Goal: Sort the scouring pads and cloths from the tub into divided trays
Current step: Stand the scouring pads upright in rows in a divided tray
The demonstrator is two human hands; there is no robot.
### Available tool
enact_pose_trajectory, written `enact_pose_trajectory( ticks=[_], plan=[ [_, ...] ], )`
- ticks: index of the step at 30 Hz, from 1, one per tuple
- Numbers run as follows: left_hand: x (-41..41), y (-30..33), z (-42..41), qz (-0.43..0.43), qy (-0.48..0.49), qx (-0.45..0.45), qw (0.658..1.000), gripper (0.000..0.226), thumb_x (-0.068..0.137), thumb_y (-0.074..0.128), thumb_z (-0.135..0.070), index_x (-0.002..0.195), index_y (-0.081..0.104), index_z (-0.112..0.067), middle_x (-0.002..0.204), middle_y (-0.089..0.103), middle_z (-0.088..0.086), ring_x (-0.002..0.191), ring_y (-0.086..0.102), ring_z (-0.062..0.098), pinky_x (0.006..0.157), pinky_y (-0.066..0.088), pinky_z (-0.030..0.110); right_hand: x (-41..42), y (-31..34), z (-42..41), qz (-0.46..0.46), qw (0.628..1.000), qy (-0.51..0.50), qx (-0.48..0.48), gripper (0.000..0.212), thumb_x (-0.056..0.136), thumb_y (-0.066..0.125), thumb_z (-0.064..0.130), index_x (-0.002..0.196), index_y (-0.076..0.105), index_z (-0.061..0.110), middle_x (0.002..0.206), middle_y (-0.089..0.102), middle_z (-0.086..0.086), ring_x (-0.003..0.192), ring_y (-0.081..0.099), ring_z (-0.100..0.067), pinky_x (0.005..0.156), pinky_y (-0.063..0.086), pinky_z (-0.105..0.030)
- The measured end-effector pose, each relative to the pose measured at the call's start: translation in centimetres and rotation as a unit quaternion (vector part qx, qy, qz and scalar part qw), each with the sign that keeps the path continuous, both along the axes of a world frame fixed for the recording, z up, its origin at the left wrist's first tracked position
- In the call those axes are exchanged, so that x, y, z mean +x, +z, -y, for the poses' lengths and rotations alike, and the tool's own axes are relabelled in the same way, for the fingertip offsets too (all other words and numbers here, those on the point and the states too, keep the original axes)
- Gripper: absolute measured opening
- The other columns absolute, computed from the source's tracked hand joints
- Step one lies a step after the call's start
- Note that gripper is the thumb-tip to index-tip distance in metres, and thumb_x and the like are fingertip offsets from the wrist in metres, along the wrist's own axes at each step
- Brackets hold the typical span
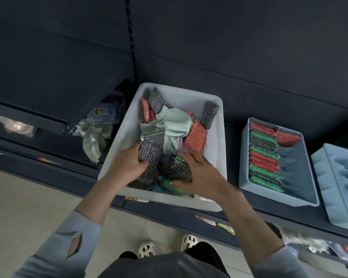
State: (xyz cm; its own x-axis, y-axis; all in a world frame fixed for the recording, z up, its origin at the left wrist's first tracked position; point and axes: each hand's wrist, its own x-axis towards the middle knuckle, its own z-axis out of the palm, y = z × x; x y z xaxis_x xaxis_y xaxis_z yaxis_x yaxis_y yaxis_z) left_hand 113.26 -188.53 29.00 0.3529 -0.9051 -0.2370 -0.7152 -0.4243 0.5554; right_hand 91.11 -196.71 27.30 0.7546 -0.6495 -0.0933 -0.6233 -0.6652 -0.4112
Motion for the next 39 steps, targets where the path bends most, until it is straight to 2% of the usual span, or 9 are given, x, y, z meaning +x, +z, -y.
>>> enact_pose_trajectory(
  ticks=[3, 6, 10, 12, 14, 18, 21, 30, 39],
  plan=[
    [0.1, -0.6, -0.2, 0.058, -0.055, 0.051, 0.996, 0.047, 0.092, 0.057, -0.027, 0.129, 0.039, -0.006, 0.104, 0.056, 0.012, 0.103, 0.058, 0.030, 0.073, 0.046, 0.035, 0.5, -0.6, 0.1, -0.061, 0.998, 0.016, -0.007, 0.090, 0.080, 0.068, 0.055, 0.151, 0.020, 0.027, 0.147, 0.038, -0.005, 0.131, 0.043, -0.029, 0.097, 0.049, -0.048],
    [0.1, -2.4, 0.0, 0.104, -0.105, 0.110, 0.983, 0.091, 0.086, 0.064, -0.045, 0.153, 0.012, -0.011, 0.161, 0.010, 0.014, 0.147, 0.008, 0.038, 0.118, 0.020, 0.049, 1.0, -0.9, 0.3, -0.037, 0.994, 0.012, -0.102, 0.062, 0.095, 0.057, 0.031, 0.148, 0.025, 0.027, 0.139, 0.049, -0.008, 0.119, 0.055, -0.034, 0.084, 0.057, -0.049],
    [-0.1, -3.0, 0.5, 0.083, -0.084, 0.067, 0.991, 0.122, 0.068, 0.078, -0.058, 0.154, 0.004, -0.010, 0.159, 0.017, 0.016, 0.143, 0.025, 0.036, 0.117, 0.025, 0.048, 1.1, -0.5, 0.1, 0.000, 0.999, -0.023, -0.033, 0.066, 0.093, 0.022, 0.068, 0.148, 0.021, 0.031, 0.151, 0.035, -0.007, 0.135, 0.039, -0.033, 0.099, 0.048, -0.054],
    [-0.2, -3.1, 0.7, 0.079, -0.068, 0.069, 0.992, 0.132, 0.061, 0.083, -0.058, 0.154, 0.002, -0.011, 0.156, 0.017, 0.017, 0.141, 0.027, 0.037, 0.115, 0.029, 0.050, 1.0, -0.1, 0.0, -0.030, 0.998, -0.016, 0.052, 0.089, 0.081, 0.040, 0.079, 0.152, 0.010, 0.035, 0.157, 0.026, -0.005, 0.142, 0.028, -0.029, 0.111, 0.036, -0.053],
    [-0.5, -3.1, 0.7, 0.090, -0.071, 0.087, 0.990, 0.139, 0.057, 0.083, -0.062, 0.154, -0.002, -0.012, 0.157, 0.011, 0.017, 0.143, 0.021, 0.038, 0.115, 0.028, 0.050, 0.7, 0.2, 0.0, -0.090, 0.995, 0.001, 0.038, 0.101, 0.076, 0.071, 0.058, 0.152, 0.009, 0.034, 0.148, 0.038, -0.006, 0.133, 0.041, -0.028, 0.105, 0.043, -0.046],
    [-0.7, -2.4, 0.8, 0.100, -0.053, 0.081, 0.990, 0.123, 0.057, 0.083, -0.061, 0.147, 0.017, -0.009, 0.142, 0.032, 0.015, 0.127, 0.045, 0.037, 0.104, 0.041, 0.045, 0.3, 1.5, 0.6, -0.040, 0.997, -0.056, -0.046, 0.068, 0.080, 0.073, 0.028, 0.136, 0.035, 0.035, 0.081, 0.050, 0.012, 0.080, 0.060, -0.019, 0.072, 0.048, -0.030],
    [-1.3, -1.5, 0.8, 0.090, -0.044, 0.040, 0.994, 0.108, 0.061, 0.084, -0.056, 0.142, 0.026, -0.014, 0.140, 0.037, 0.012, 0.118, 0.054, 0.034, 0.096, 0.047, 0.043, -0.3, 2.7, 1.6, 0.053, 0.982, -0.159, -0.090, 0.059, 0.082, 0.072, 0.037, 0.132, 0.043, 0.025, 0.085, 0.058, 0.006, 0.076, 0.063, -0.021, 0.070, 0.053, -0.031],
    [-2.4, 1.5, 2.6, -0.210, 0.137, -0.188, 0.950, 0.078, 0.071, 0.083, -0.044, 0.135, 0.043, -0.022, 0.108, 0.058, -0.015, 0.100, 0.060, 0.008, 0.091, 0.044, 0.024, 0.2, 4.9, 2.1, 0.442, 0.801, -0.299, 0.271, 0.057, 0.084, 0.070, 0.045, 0.132, 0.042, 0.056, 0.135, 0.056, 0.007, 0.115, 0.062, -0.014, 0.095, 0.054, -0.045],
    [-2.5, 2.2, 4.3, -0.285, 0.162, -0.207, 0.922, 0.074, 0.056, 0.076, -0.063, 0.122, 0.043, -0.059, 0.119, 0.063, -0.004, 0.098, 0.068, 0.013, 0.089, 0.056, 0.040, 0.8, 7.1, 4.3, 0.572, 0.587, -0.343, 0.459, 0.038, 0.084, 0.074, 0.026, 0.108, 0.046, 0.017, 0.109, 0.066, -0.008, 0.098, 0.067, -0.027, 0.086, 0.056, -0.053]
  ],
)
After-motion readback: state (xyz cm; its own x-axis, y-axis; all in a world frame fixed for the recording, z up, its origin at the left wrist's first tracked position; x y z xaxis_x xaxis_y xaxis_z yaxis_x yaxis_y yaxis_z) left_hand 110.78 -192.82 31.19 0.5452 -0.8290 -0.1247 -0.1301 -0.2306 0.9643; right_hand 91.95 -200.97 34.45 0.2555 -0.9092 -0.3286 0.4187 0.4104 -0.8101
